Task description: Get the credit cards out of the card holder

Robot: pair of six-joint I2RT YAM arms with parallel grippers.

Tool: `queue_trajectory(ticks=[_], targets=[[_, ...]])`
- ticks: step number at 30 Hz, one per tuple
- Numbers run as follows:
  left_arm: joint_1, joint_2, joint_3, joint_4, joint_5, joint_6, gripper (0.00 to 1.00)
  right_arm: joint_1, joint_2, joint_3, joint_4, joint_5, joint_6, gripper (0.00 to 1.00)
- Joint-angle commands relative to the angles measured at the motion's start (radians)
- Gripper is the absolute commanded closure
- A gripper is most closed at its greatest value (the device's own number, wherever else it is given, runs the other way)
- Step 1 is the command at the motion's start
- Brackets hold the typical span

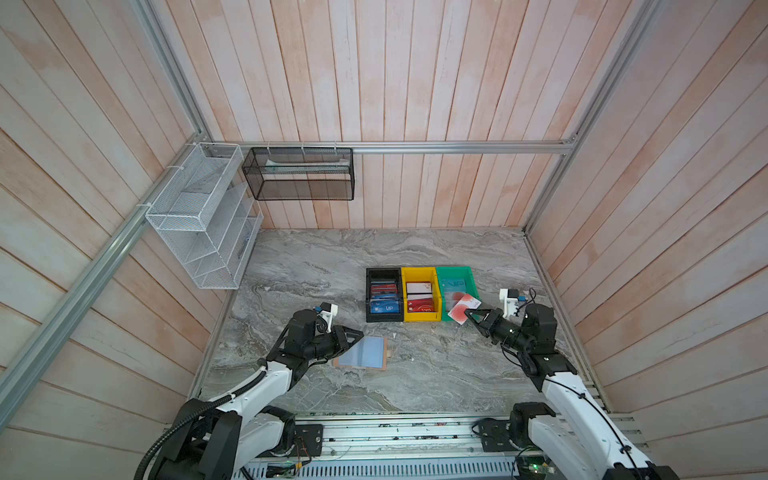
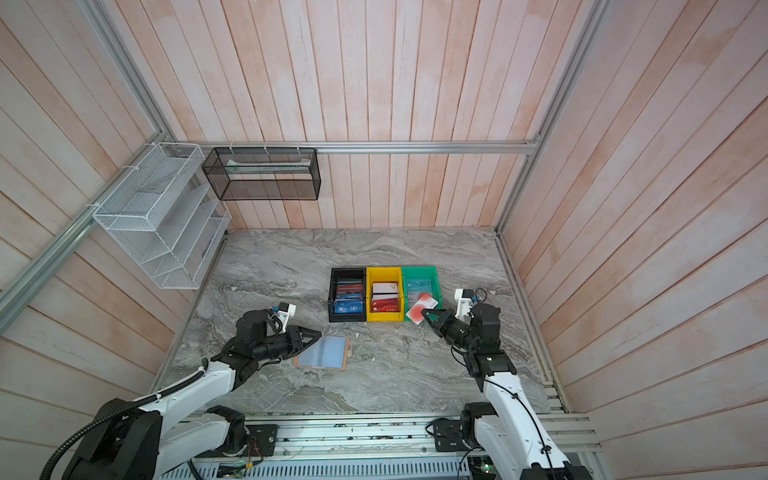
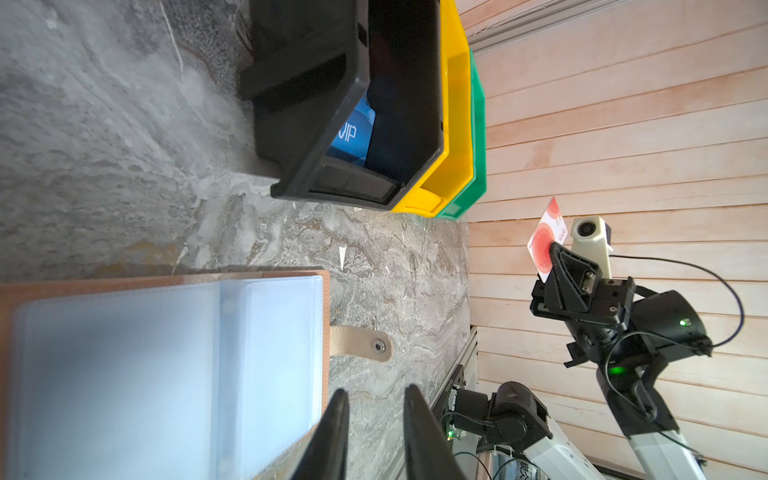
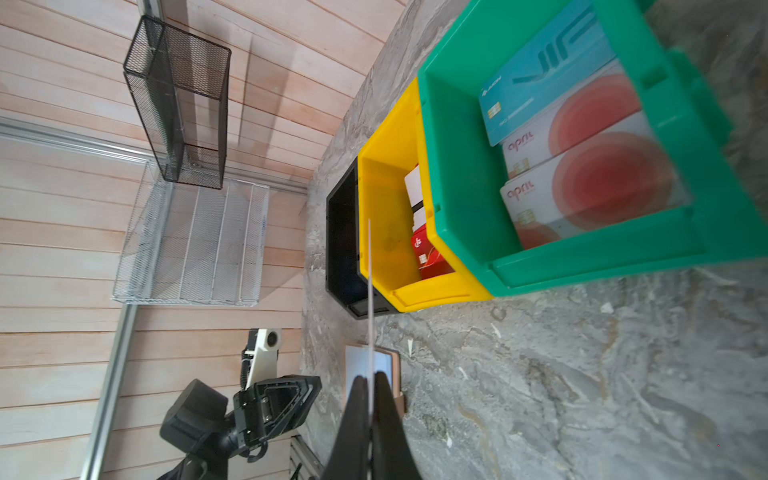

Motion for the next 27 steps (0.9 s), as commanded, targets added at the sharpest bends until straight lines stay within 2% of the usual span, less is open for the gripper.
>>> queue_trajectory(ticks=[1, 12, 18, 24, 27], targets=[[0.005, 0.008, 0.028, -0.003, 0.004, 0.025, 0.74, -0.039, 0.076, 0.137, -0.126, -0.066, -0.183, 1.0], [0.017, 0.01, 0.023, -0.006, 0.013, 0.03, 0.74, -0.061, 0.463, 0.695, -0.642, 0.027, -0.746, 1.0], [0.034, 0.021, 0.021, 0.002, 0.038, 0.033, 0.74, -0.058, 0.623, 0.897, -0.715, 0.005, -0.948, 1.0], [0.055, 0.044, 0.022, 0.016, 0.075, 0.045, 0.74, -0.041, 0.759, 1.129, -0.885, 0.019, -1.229, 1.0], [0.06, 0.053, 0.02, 0.029, 0.08, 0.045, 0.74, -0.006, 0.824, 1.247, -0.99, 0.127, -1.353, 1.0]])
